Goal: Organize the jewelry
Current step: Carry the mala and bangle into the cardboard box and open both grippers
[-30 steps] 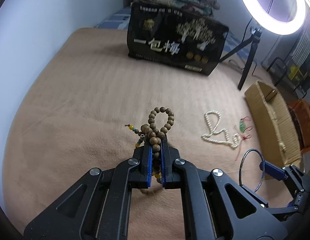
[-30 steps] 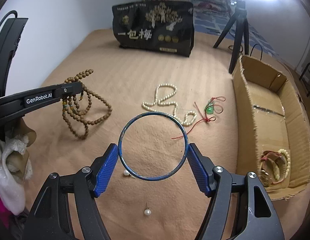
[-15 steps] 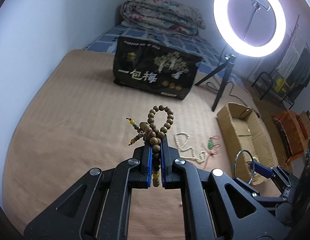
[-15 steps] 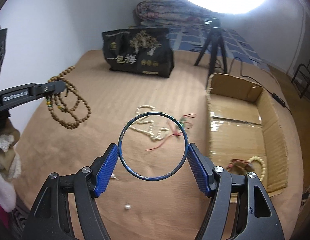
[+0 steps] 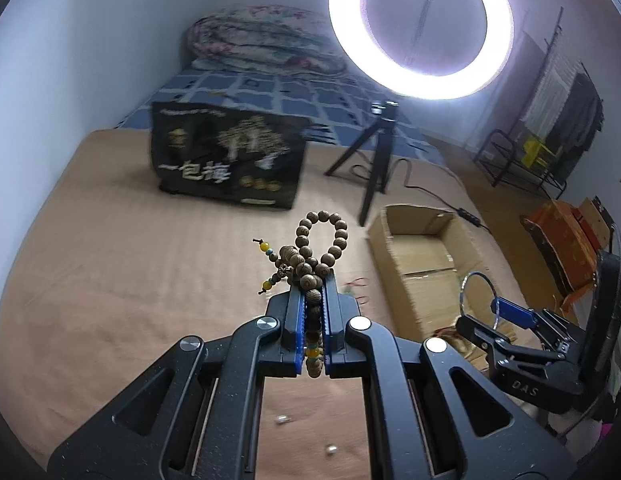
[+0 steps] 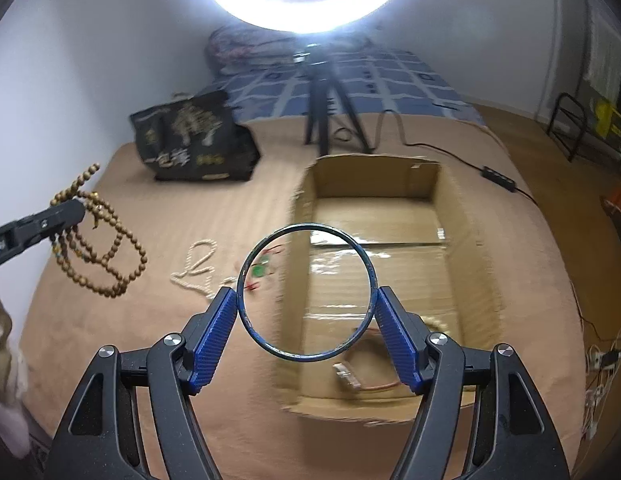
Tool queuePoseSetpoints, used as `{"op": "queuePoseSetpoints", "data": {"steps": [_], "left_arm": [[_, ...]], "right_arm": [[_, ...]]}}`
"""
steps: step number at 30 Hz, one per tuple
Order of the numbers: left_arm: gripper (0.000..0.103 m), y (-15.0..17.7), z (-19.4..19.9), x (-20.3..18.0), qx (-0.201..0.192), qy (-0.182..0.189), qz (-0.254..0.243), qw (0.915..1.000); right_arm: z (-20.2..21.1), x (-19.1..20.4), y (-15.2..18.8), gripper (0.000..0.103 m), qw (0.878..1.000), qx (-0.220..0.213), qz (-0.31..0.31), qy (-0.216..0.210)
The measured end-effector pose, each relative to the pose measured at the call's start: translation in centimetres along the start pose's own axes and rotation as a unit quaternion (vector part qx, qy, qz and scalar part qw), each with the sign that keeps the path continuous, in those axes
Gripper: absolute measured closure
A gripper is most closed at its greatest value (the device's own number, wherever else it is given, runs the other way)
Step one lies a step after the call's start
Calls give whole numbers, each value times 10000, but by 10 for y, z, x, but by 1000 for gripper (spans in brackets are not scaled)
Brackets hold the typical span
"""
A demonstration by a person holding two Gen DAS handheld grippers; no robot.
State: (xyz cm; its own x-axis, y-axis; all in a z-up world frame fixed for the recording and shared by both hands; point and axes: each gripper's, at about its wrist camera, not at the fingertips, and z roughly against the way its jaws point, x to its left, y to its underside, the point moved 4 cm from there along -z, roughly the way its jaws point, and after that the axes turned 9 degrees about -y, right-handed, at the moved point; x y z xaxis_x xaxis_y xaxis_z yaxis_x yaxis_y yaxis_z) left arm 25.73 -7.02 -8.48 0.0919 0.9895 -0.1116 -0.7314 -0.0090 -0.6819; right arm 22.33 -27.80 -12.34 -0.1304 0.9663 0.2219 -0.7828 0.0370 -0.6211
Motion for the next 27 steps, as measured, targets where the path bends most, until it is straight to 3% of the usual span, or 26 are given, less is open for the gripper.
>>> {"op": "queuePoseSetpoints", "data": {"steps": [11, 27], "left_arm": [[99, -15, -18, -73, 20, 434, -226, 9988], [99, -32, -60, -132, 90, 756, -332, 9965]], "right_arm": [[5, -53, -6, 33, 9991, -115, -361, 202], [-12, -91, -2, 33, 9979, 52, -528, 381]]}}
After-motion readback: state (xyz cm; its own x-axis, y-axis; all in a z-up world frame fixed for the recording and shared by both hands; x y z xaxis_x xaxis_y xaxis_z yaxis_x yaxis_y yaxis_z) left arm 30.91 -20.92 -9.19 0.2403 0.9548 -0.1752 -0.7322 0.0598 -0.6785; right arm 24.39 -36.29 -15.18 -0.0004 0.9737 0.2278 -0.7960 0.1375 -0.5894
